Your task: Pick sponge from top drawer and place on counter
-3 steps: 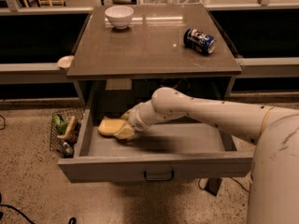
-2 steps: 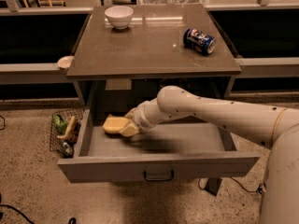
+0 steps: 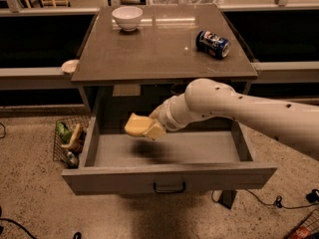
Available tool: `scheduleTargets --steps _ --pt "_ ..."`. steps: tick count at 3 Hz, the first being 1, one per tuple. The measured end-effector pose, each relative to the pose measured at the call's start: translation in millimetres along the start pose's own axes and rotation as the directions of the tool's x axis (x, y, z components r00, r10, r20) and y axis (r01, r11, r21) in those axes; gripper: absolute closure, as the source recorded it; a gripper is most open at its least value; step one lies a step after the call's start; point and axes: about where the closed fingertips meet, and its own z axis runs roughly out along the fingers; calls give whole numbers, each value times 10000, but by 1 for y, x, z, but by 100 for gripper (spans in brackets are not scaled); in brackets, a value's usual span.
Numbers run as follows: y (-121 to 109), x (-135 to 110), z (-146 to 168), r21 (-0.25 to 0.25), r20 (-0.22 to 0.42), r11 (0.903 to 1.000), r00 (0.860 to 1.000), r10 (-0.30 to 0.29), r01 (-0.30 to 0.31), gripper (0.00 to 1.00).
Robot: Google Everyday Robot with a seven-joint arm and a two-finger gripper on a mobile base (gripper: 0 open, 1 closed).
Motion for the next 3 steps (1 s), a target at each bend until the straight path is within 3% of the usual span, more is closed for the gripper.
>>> scheduleTargets --steps 1,2,3 --pt "1 -2 0 -44 38 9999 10000 -92 92 100" --pt "-20 -12 -51 774 -275 9929 9957 -883 902 100" --pt "-36 -30 -100 1473 -503 9756 9863 -1571 1629 100"
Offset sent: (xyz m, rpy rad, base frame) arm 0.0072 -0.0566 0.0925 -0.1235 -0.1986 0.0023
